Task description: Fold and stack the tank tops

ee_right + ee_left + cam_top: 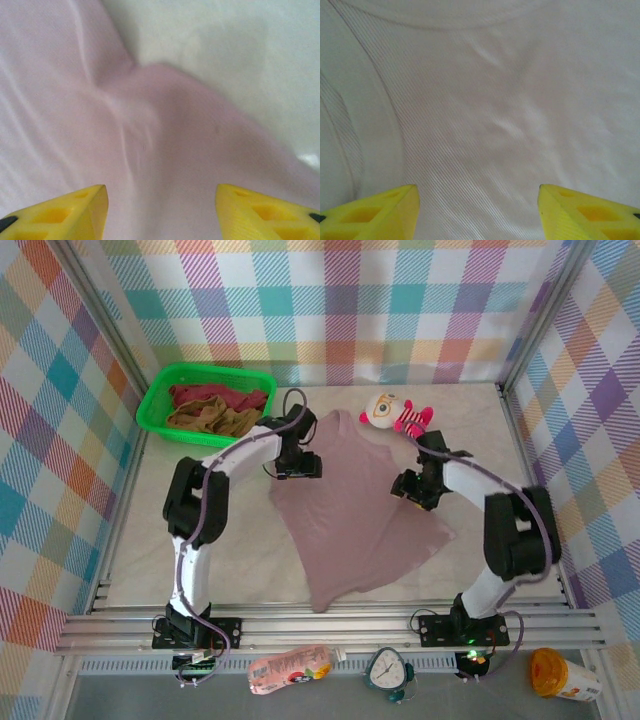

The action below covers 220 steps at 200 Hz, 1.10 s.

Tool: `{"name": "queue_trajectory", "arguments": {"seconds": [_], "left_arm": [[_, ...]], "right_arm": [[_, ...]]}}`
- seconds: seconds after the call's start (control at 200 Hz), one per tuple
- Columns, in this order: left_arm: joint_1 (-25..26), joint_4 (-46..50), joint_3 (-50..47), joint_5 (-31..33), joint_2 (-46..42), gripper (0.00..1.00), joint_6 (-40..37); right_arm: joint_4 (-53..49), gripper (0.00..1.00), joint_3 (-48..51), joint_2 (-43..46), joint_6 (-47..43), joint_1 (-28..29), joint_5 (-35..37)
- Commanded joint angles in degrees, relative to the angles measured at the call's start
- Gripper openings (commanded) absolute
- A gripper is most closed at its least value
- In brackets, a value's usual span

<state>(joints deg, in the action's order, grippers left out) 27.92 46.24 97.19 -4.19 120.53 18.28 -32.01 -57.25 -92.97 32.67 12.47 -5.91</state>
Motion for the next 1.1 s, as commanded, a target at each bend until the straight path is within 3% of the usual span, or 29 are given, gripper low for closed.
{"name": "queue_trajectory", "arguments": {"seconds": [0.0,0.18,0.4,0.57,0.89,1.095], "left_arm": [[-2.31,1.57,4.61,1.38,5.11,0.63,-5.13],[-3.05,1.85,3.79,-0.33,7.51,0.6,-5.28],[-2.22,-0.32,-9.61,-2.16,0.09,0.59,-1.1],[-1.35,-1.62,-18.7,-1.51,-7.89,0.59,3.36],[0.03,-7.09,-38.37,1.82,-21.96,0.59,17.6],[3.8,-6.94,-45.2,1.73,-29.17,0.61,25.88]], "right_arm": [[-1.54,0.59,5.2,6.44,6.5,0.94,-3.28],[-0.2,0.61,11.2,9.45,11.91,1.51,-3.06],[0.11,0.64,10.98,6.01,7.81,-0.46,-0.06],[-1.79,0.66,7.02,2.59,3.22,-1.34,1.9],[-1.17,0.65,-2.78,-9.14,-3.9,-1.83,-3.29],[-1.61,0.65,-13.93,-18.25,-9.73,-0.6,-8.33]]}}
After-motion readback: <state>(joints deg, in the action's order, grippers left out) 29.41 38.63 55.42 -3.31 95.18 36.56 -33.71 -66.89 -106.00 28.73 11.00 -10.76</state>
